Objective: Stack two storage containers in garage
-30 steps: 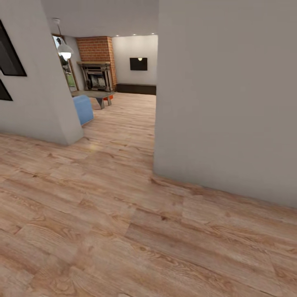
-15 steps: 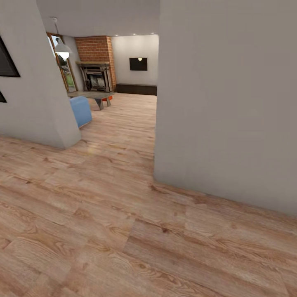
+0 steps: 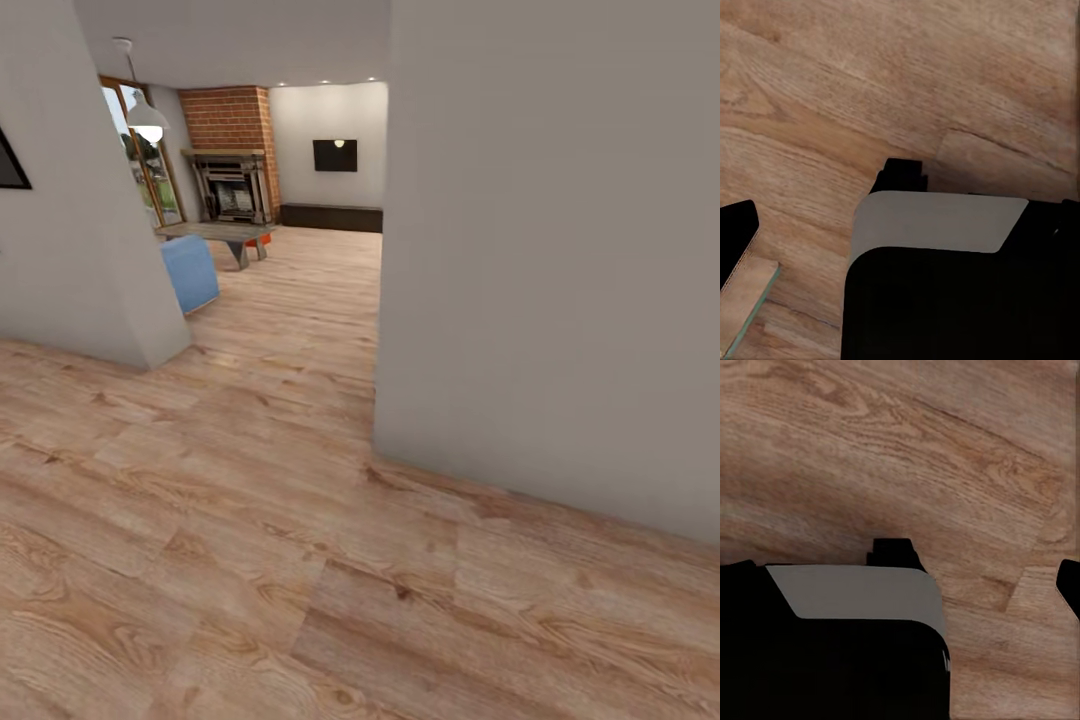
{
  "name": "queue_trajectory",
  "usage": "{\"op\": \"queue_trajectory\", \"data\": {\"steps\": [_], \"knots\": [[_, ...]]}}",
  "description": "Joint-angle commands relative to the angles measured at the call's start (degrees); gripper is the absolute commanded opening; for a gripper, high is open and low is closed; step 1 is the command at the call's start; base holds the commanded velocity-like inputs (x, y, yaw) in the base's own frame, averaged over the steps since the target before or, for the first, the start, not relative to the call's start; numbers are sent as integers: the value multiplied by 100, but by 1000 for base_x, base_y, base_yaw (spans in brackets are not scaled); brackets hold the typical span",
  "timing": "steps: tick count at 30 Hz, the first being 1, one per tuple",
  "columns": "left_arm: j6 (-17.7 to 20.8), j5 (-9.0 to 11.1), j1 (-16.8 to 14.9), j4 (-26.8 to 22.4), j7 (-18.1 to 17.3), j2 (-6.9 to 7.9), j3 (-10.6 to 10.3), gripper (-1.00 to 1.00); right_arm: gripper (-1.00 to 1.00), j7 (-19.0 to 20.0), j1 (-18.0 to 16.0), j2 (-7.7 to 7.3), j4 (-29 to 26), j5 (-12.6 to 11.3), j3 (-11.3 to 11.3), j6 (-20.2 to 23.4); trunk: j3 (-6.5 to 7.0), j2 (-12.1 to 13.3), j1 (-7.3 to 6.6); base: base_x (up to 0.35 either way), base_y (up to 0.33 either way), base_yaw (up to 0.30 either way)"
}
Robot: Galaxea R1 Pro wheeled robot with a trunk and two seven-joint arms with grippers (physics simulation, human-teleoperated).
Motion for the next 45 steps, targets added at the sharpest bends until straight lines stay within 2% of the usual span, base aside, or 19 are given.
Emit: {"op": "queue_trajectory", "data": {"steps": [1, 10, 45], "knots": [[17, 37, -3, -3, 15, -1, -1, 100, 100, -2, -7, 4, 18, -55, 46, -35, -5, -2, 3, 322, 0, 0], [17, 37, -3, -3, 15, -7, -1, 100, 100, -2, -5, 18, 18, -53, 48, -33, -5, -2, 3, 322, 0, 111], [17, 37, -3, -3, 15, -6, -1, 100, 100, -2, -7, 21, 18, -46, 48, -39, -5, -2, 3, 322, 0, 270]]}}
